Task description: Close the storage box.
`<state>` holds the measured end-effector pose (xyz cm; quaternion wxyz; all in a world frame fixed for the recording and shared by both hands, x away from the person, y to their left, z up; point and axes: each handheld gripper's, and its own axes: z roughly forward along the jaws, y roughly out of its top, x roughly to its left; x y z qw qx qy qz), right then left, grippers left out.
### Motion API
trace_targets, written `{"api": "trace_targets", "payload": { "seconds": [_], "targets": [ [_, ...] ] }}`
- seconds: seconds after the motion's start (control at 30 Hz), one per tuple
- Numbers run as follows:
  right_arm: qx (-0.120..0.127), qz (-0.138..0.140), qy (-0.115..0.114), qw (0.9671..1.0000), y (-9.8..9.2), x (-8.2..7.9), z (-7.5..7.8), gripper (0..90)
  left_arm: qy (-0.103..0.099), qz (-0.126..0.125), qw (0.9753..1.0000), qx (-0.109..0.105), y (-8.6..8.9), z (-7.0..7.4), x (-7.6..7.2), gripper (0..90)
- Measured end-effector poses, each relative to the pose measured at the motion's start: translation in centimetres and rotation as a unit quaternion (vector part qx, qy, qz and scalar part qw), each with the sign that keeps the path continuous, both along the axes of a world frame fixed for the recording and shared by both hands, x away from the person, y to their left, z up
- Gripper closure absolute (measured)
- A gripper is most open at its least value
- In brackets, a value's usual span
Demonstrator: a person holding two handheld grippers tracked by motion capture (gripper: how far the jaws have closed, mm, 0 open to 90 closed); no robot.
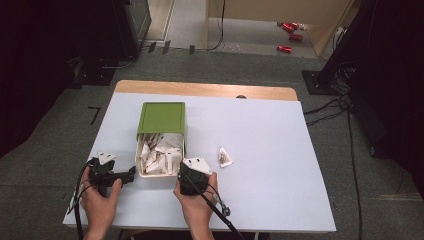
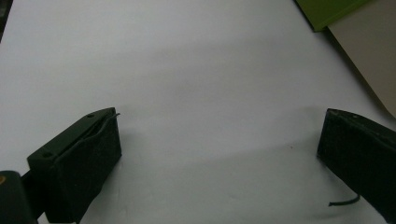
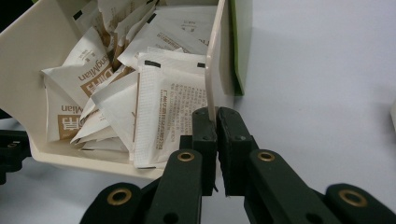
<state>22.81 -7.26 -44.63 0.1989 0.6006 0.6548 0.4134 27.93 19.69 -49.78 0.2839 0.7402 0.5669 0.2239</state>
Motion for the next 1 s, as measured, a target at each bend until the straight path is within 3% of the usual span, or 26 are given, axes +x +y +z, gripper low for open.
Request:
{"api": "trace_targets", "payload": {
  "seconds": [0.47, 0.7, 1.0],
  "targets": [
    [0.009, -0.009, 0.004, 0.9999, 0.3, 3.1, 0.1, 87.0, 0.001, 0.001, 1.0, 0.0, 0.0, 0.0, 0.0, 0.0],
    [0.0, -0.008, 0.01, 0.9999, 0.3, 4.7, 0.3, 87.1, 0.0, 0.002, 1.0, 0.0, -0.1, 0.0, 0.0, 0.0],
    [-0.009, -0.01, 0.005, 0.9999, 0.5, 5.1, 0.3, 86.8, -0.001, 0.003, 1.0, -0.001, -0.1, 0.0, 0.0, 0.0]
  ]
}}
